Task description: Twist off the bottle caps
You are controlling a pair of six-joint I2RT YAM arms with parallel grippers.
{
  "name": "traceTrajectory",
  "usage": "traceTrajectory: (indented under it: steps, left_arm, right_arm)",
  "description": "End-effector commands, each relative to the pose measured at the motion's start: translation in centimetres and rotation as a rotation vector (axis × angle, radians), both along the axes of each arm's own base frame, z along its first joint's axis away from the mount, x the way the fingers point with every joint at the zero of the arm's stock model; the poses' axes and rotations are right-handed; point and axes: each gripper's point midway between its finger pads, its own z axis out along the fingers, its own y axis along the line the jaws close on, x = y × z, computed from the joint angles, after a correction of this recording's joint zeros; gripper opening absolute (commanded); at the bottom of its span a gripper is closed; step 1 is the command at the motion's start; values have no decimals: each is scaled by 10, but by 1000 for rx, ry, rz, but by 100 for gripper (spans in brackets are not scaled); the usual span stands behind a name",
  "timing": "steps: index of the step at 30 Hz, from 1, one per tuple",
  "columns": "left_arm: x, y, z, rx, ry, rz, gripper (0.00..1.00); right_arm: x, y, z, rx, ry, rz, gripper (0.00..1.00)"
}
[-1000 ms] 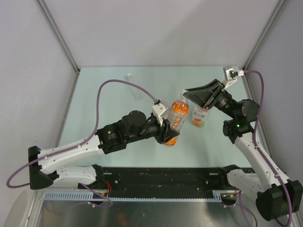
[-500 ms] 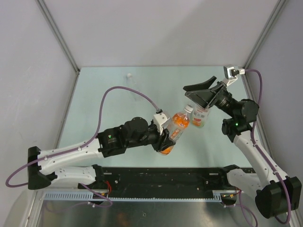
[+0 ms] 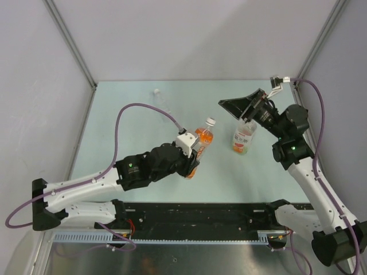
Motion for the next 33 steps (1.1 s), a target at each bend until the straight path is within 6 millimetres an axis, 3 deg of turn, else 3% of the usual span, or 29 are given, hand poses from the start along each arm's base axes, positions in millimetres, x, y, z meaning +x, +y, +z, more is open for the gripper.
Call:
traceTrajectory:
  steps: [1, 9, 17, 19, 23, 26, 30, 33]
  left_arm:
    - [25, 21, 2, 69, -37, 183, 0]
    - [44, 32, -10, 271, -85, 343, 0]
    - [50, 35, -5, 313, -116, 407, 0]
    - [50, 36, -5, 316, -116, 409, 0]
    - [48, 36, -7, 323, -112, 406, 0]
    - [48, 36, -8, 326, -110, 404, 0]
    - [48, 35, -11, 334, -109, 403, 0]
    - [47, 35, -12, 336, -106, 400, 0]
  right_arm:
    - [15, 5, -7, -166, 99, -133, 99]
    - [32, 40, -65, -523, 342, -207, 99]
    - [39, 55, -92, -564, 413, -177, 90]
    - [38, 58, -93, -556, 411, -164, 81]
    - [37, 57, -92, -525, 411, -141, 53]
    - [36, 57, -90, -508, 405, -127, 43]
    - [35, 56, -86, -497, 395, -121, 16]
    - [34, 55, -82, -491, 379, -126, 3]
